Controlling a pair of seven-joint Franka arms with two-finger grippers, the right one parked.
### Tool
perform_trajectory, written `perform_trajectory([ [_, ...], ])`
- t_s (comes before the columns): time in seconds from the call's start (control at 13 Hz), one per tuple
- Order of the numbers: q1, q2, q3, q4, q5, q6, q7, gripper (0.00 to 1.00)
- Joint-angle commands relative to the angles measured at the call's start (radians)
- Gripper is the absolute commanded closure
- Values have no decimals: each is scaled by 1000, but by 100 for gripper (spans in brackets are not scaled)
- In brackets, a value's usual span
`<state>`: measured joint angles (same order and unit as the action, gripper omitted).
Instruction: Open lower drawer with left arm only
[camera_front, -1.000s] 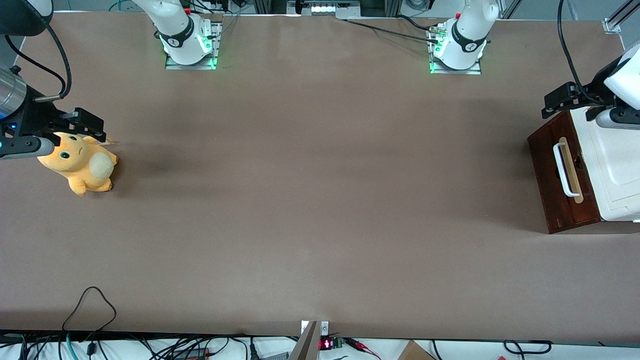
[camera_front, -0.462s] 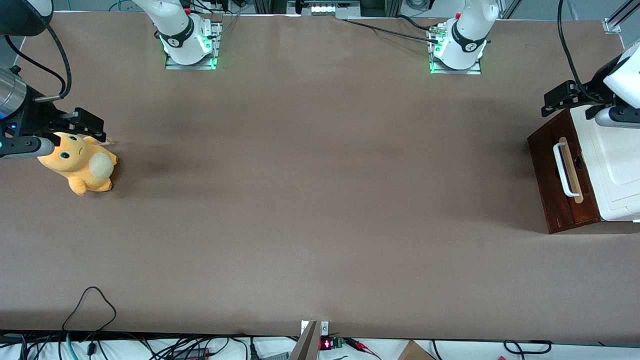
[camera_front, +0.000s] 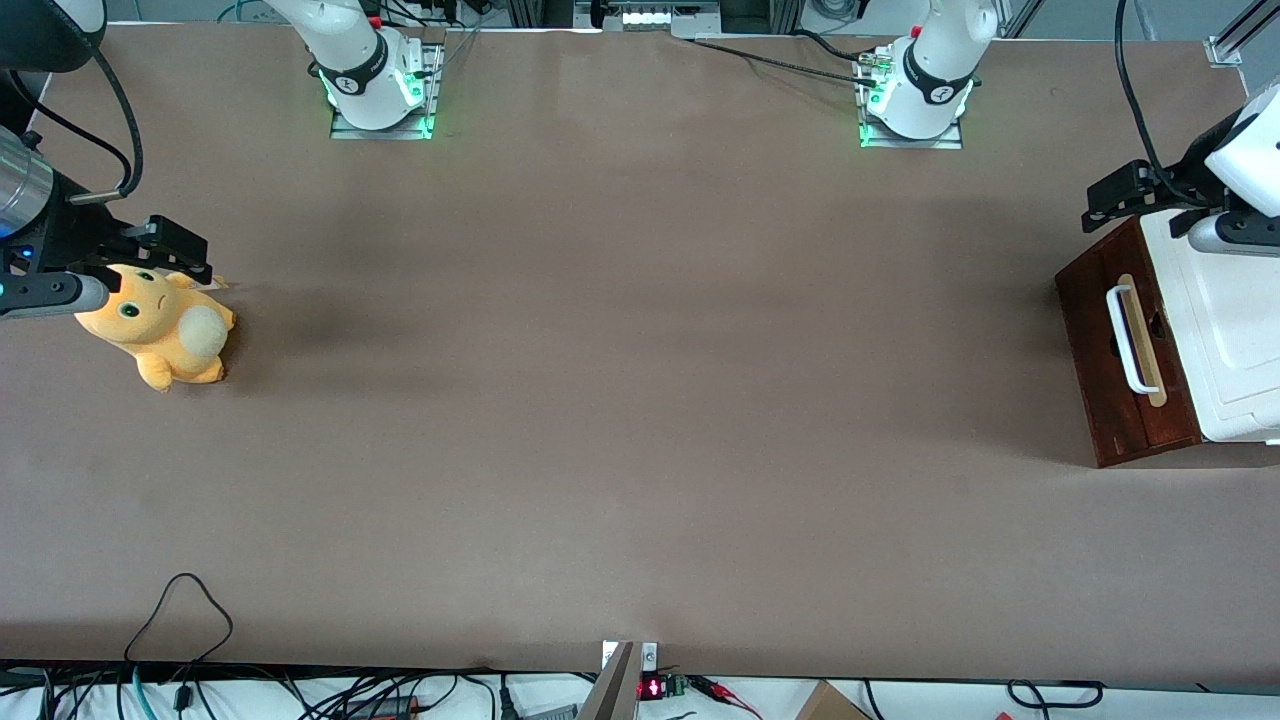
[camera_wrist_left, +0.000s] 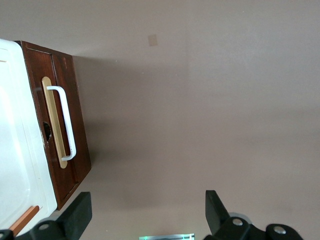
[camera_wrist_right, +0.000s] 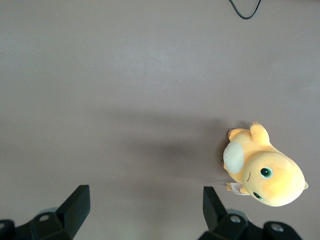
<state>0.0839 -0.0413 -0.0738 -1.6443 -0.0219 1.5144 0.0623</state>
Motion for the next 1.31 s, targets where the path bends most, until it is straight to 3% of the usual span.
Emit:
perform_trajectory([
  [0.0,-7,3,14,1,-18,-13,43,0],
  [0.31,-7,6,12,6,11,-5,28,0],
  [0.69,-10,52,-96,-58,379,0,-96,2],
  [1.0,-9,104,-219,-213,692,-2,-390,2],
  [1.23,-9,167,-289,-342,882,-8,-629,2],
])
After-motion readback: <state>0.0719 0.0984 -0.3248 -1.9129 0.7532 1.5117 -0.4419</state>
